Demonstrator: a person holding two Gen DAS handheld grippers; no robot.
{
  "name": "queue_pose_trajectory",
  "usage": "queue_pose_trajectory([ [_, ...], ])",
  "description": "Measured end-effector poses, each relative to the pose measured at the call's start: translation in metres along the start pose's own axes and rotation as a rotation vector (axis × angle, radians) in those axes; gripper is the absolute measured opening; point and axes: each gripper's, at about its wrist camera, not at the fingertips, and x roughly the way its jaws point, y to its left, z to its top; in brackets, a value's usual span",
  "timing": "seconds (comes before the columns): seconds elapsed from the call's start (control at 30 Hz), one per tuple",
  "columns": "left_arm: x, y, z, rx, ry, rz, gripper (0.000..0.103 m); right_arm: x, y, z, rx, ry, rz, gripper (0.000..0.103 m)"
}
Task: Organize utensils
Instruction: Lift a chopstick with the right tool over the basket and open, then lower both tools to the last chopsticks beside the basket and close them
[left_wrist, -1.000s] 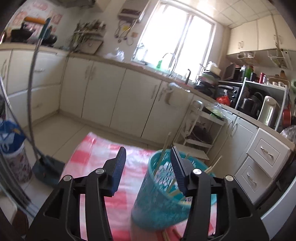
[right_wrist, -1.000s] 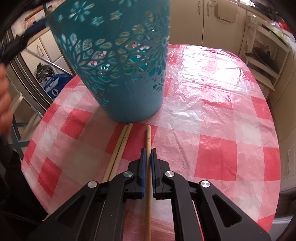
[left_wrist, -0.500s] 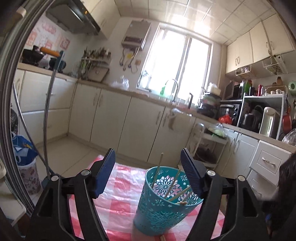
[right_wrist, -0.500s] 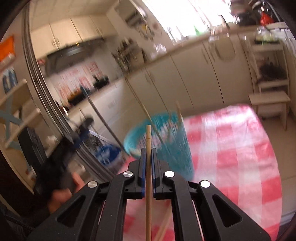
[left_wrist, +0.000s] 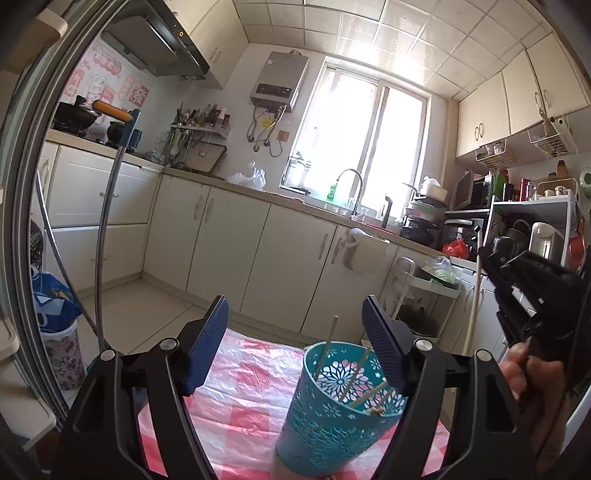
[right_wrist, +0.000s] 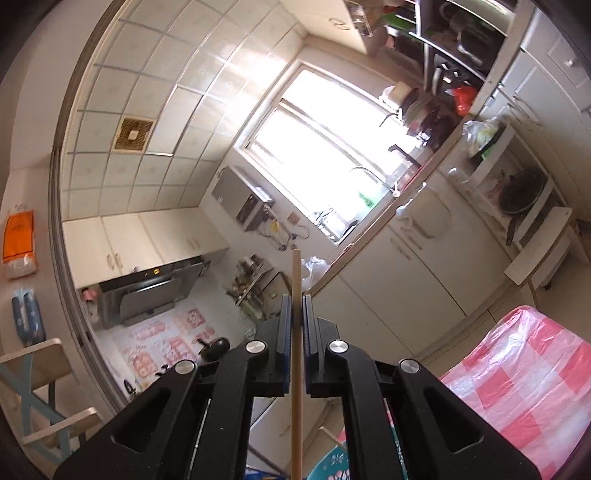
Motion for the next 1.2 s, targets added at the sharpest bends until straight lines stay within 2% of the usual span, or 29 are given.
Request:
queue_pose_trajectory([
  [0.17,0.013,0.003,0.004,-0.023,0.023,-0.001,0.071,0.020,-0.009,-0.023,-0.048,0.030,-0.071,0.006],
  [0.23,0.014,0.005,0.003,-0.030,0.033,-0.002,0.071,0.025,-0.007,-0.037,-0.111,0.078,-0.109,0.008],
  [0.27,0.013,0.005,0.003,-0.029,0.035,-0.001,0.071,0.031,-0.005,-0.046,-0.170,0.138,-0.136,0.009],
  [0.37,0.012,0.004,0.002,-0.019,0.043,-0.002,0.074,0.032,-0.008,-0.067,-0.220,0.247,-0.156,0.019],
  [0.4,0.012,0.004,0.001,-0.012,0.049,-0.002,0.075,0.029,-0.008,-0.071,-0.235,0.280,-0.160,0.025],
  [0.47,0.012,0.004,-0.002,0.001,0.062,-0.002,0.076,0.020,-0.009,-0.075,-0.255,0.349,-0.150,0.028],
  [0.5,0.012,0.004,-0.003,0.009,0.073,-0.002,0.077,0.014,-0.011,-0.074,-0.256,0.383,-0.147,0.036],
  [0.53,0.014,0.004,-0.005,0.016,0.089,0.001,0.078,0.008,-0.012,-0.075,-0.258,0.412,-0.155,0.051],
  [0.57,0.014,0.005,-0.006,0.017,0.101,0.003,0.078,0.001,-0.014,-0.073,-0.262,0.455,-0.171,0.055],
  [0.67,0.017,0.010,-0.009,0.015,0.143,0.009,0.080,-0.022,-0.020,-0.072,-0.320,0.561,-0.188,0.055],
  [0.77,0.021,0.016,-0.013,0.006,0.178,0.027,0.080,-0.036,-0.028,-0.088,-0.400,0.745,-0.220,0.049],
  [0.8,0.022,0.019,-0.014,0.001,0.190,0.033,0.081,-0.040,-0.033,-0.099,-0.425,0.814,-0.231,0.041],
  [0.87,0.024,0.024,-0.018,-0.010,0.221,0.046,0.081,-0.045,-0.043,-0.125,-0.462,0.936,-0.256,0.033],
  [0.9,0.025,0.026,-0.019,-0.011,0.236,0.051,0.081,-0.047,-0.046,-0.139,-0.485,0.991,-0.268,0.024],
  [0.93,0.026,0.027,-0.022,-0.008,0.250,0.057,0.081,-0.049,-0.048,-0.154,-0.512,1.040,-0.275,0.020],
  [1.0,0.028,0.027,-0.027,0.004,0.280,0.063,0.081,-0.052,-0.048,-0.172,-0.538,1.085,-0.278,0.015],
  [1.2,0.038,0.023,-0.058,0.072,0.434,0.061,0.081,-0.051,-0.046,-0.203,-0.611,1.169,-0.330,0.014],
])
